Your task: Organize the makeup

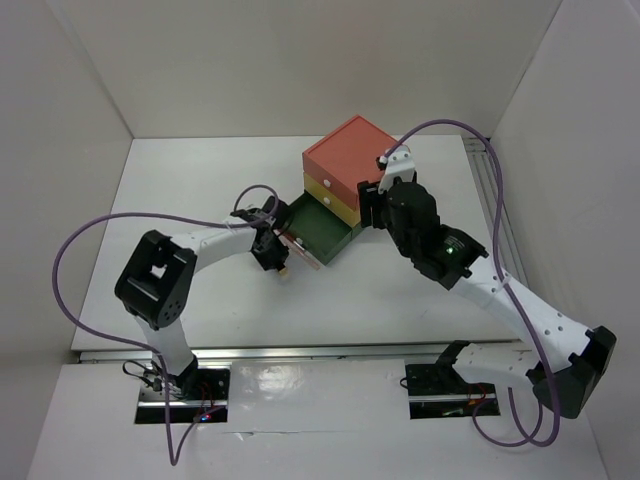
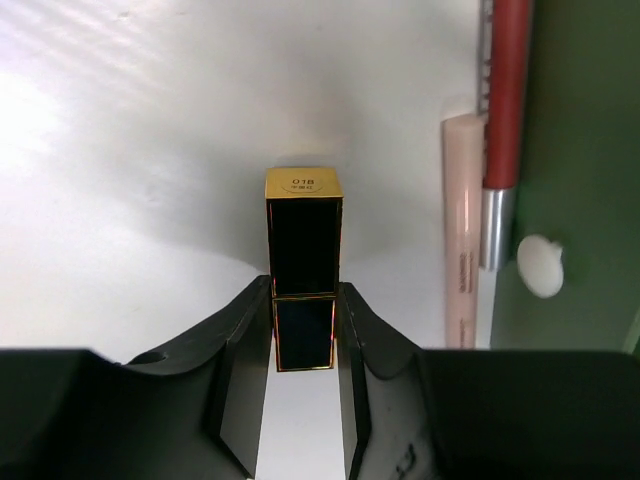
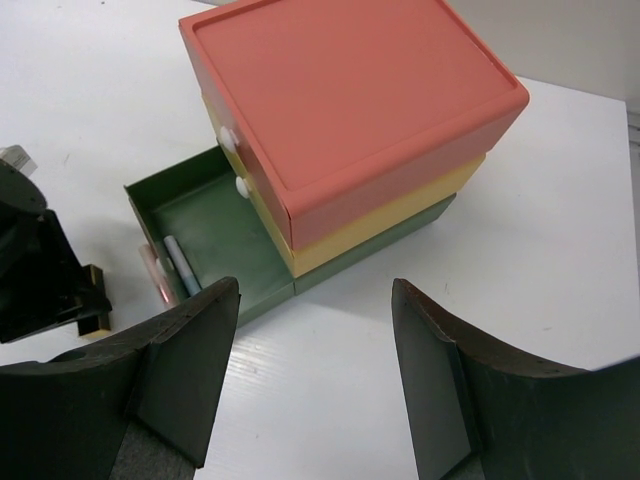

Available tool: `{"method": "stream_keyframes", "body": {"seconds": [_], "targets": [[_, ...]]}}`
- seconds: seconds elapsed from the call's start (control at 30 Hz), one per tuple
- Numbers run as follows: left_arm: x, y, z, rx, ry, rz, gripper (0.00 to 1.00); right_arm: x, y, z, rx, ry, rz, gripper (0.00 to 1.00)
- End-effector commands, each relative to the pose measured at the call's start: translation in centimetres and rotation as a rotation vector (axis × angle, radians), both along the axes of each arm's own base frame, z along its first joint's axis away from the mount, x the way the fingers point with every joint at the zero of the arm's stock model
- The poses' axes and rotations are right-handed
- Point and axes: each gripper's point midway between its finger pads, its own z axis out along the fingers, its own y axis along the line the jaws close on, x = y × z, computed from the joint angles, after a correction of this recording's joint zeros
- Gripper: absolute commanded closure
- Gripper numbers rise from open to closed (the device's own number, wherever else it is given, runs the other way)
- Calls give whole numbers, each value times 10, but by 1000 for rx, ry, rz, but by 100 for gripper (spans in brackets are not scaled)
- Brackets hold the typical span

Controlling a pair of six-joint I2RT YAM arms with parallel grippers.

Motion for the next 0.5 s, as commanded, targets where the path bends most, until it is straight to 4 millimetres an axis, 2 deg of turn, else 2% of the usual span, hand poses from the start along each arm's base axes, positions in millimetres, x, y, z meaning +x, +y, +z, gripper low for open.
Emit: {"method": "stream_keyframes", "body": {"seconds": [0.0,0.07,0.1,0.2,0.3,0.33,0.37,0.4,0.43,0.47], "targets": [[-1,12,39,22,-72,-5,89,-3,-9,11,33,-30,-28,30],[8,8,64,24,-146,-44,88,-3,-10,11,31,-32,-36,30],[16,-1,84,0,-206,-70,86,-3,-11,9,24,-24,-36,30],[50,-24,123,-48,-340,-147,82,-2,-16,5,15,-20,-57,30],[66,-43,115,-51,-316,-182,82,0,-20,0,7,-12,-68,30],[76,-49,121,-59,-332,-181,82,1,-23,0,7,-12,-79,30],[80,-54,105,-54,-298,-199,82,1,-23,-4,1,-6,-79,30],[82,-58,99,-57,-280,-206,82,3,-27,-4,1,-6,-89,30],[90,-63,102,-62,-291,-205,82,3,-27,-4,1,-6,-89,30],[92,-68,88,-61,-261,-213,82,3,-30,-6,-6,2,-99,30]]}}
